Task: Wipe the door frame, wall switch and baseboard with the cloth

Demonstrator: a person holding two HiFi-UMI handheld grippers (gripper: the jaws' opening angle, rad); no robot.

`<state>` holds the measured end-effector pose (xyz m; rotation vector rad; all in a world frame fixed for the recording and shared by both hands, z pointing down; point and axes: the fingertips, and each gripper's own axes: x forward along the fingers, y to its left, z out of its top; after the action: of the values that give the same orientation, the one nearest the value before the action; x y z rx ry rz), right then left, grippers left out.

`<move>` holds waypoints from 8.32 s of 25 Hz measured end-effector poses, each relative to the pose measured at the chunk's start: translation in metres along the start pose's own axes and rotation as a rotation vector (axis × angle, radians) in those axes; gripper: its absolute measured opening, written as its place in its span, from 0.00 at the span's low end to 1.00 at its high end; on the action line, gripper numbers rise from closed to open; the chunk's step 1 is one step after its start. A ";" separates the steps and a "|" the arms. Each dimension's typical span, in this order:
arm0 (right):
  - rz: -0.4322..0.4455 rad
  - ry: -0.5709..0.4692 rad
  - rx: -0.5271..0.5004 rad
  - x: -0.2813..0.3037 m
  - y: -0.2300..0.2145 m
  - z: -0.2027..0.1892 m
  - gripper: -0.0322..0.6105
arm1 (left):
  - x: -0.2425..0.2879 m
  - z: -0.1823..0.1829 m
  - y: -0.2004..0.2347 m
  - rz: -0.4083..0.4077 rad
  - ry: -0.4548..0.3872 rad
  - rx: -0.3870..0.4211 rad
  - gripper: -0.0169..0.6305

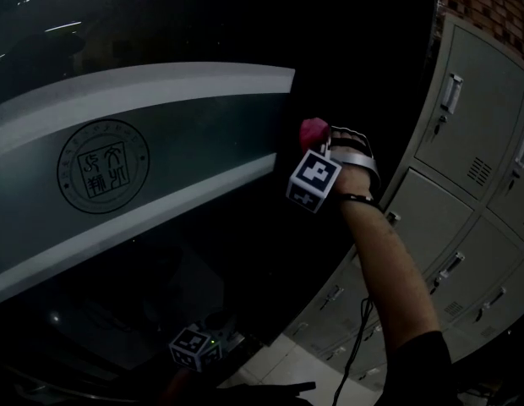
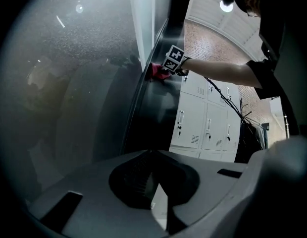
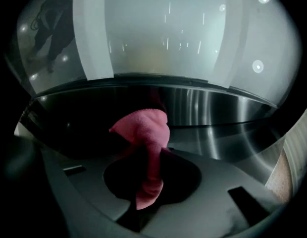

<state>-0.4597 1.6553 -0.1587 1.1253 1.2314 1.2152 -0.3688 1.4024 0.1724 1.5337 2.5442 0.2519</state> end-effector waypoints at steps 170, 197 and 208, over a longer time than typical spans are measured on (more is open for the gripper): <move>1.471 -1.506 1.324 -0.571 0.253 0.044 0.14 | -0.488 0.016 -0.218 1.151 -0.325 0.183 0.01; 2.389 -2.040 0.344 -1.328 0.227 0.368 0.14 | -1.128 -0.057 -0.492 2.356 -0.625 0.184 0.02; 2.535 -2.079 -0.025 -1.519 0.237 0.430 0.14 | -1.239 -0.064 -0.529 2.602 -0.765 0.211 0.01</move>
<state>0.0142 0.1674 0.1737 -2.0092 2.1452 -0.2048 -0.2659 0.0581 0.1776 2.7039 -0.9211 -0.3278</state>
